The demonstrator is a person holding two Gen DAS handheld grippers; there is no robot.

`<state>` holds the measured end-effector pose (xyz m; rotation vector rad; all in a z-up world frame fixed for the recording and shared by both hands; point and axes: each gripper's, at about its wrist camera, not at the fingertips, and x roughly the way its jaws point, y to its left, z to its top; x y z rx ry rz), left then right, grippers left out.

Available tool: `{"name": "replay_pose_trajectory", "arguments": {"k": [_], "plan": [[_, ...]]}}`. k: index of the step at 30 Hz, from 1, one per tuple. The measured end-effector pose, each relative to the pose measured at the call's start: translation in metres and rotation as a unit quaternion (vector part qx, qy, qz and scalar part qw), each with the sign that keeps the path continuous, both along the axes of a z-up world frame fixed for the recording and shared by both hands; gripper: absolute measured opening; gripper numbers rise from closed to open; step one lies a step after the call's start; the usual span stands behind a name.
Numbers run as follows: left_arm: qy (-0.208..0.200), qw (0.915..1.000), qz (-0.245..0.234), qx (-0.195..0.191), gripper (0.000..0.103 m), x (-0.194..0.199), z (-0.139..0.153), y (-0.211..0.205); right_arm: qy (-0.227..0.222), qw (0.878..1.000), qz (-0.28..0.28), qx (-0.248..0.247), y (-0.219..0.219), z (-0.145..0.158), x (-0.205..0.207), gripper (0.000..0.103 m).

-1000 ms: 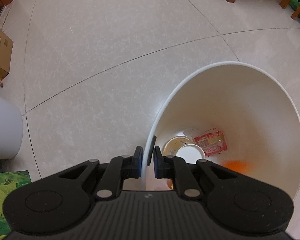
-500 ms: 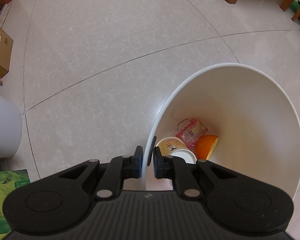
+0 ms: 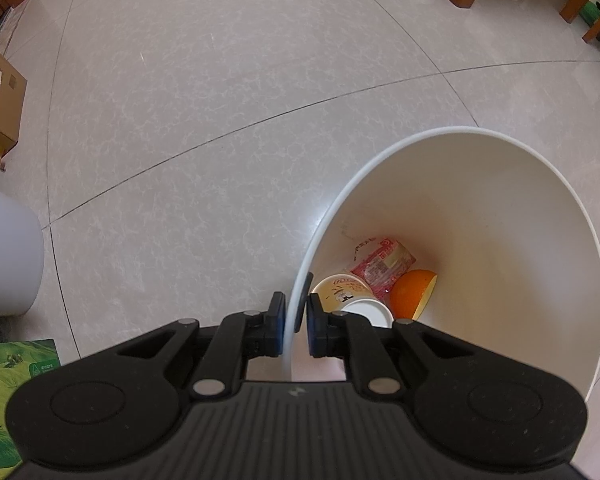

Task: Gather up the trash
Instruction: 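Lower the right gripper to the blue-and-white milk carton and grasp it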

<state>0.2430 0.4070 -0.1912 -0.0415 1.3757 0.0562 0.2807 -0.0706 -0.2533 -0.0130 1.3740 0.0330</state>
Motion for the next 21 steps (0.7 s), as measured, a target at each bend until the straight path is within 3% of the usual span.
{"name": "replay_pose_trajectory", "arguments": {"k": [6, 11, 20, 21], "plan": [[0.0, 1.0, 0.001, -0.001, 0.009, 0.0, 0.0, 0.0, 0.012, 0.999, -0.045, 0.025, -0.017, -0.041, 0.001, 0.097], [0.0, 1.0, 0.002, -0.002, 0.009, 0.001, 0.0, 0.0, 0.016, 0.999, -0.044, 0.022, -0.007, -0.062, 0.009, 0.095], [-0.001, 1.0, 0.001, -0.001, 0.009, 0.001, 0.0, 0.001, 0.028, 0.999, -0.014, -0.007, 0.002, -0.079, 0.011, 0.072], [-0.001, 1.0, 0.001, -0.001, 0.009, 0.001, 0.0, 0.0, 0.028, 0.999, -0.016, -0.006, 0.002, -0.078, 0.011, 0.066]]}}
